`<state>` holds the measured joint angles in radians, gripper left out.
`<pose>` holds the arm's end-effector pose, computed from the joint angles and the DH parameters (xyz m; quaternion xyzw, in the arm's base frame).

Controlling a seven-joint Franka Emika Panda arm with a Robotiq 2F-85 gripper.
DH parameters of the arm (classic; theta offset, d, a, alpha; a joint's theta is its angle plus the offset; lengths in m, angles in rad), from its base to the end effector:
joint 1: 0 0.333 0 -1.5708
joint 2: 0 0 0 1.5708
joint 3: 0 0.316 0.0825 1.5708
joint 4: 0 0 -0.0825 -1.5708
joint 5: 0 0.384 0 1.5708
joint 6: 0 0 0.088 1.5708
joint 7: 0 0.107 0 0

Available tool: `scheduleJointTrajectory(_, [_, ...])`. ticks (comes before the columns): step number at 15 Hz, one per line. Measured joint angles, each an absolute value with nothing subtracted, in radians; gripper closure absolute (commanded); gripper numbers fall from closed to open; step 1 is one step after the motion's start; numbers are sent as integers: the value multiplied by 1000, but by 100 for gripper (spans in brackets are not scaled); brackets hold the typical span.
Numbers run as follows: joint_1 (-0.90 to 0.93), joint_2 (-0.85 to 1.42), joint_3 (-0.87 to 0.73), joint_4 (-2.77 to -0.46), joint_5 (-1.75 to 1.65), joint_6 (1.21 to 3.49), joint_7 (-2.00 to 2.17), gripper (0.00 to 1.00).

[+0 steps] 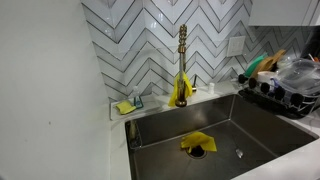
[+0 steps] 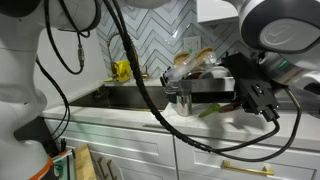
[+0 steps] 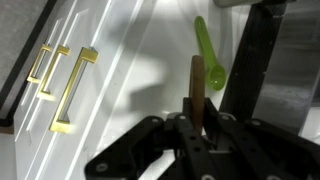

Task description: Remove the metal cup from the teacup pad and put it on the counter top, pick up the teacup pad on the counter top and put it on top of the metal cup

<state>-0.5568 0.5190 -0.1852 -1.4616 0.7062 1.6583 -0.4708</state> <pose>0.5514 -0.3904 0.3804 -0.9227 0.2059 -0.0454 0.3227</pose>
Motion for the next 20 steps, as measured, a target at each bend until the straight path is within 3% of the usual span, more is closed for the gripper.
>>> scheduleJointTrajectory(12, [-652, 556, -144, -1286, 758, 1078, -793, 96])
scheduleJointTrajectory(20, [-643, 655, -94, -1227, 768, 942, -925, 96])
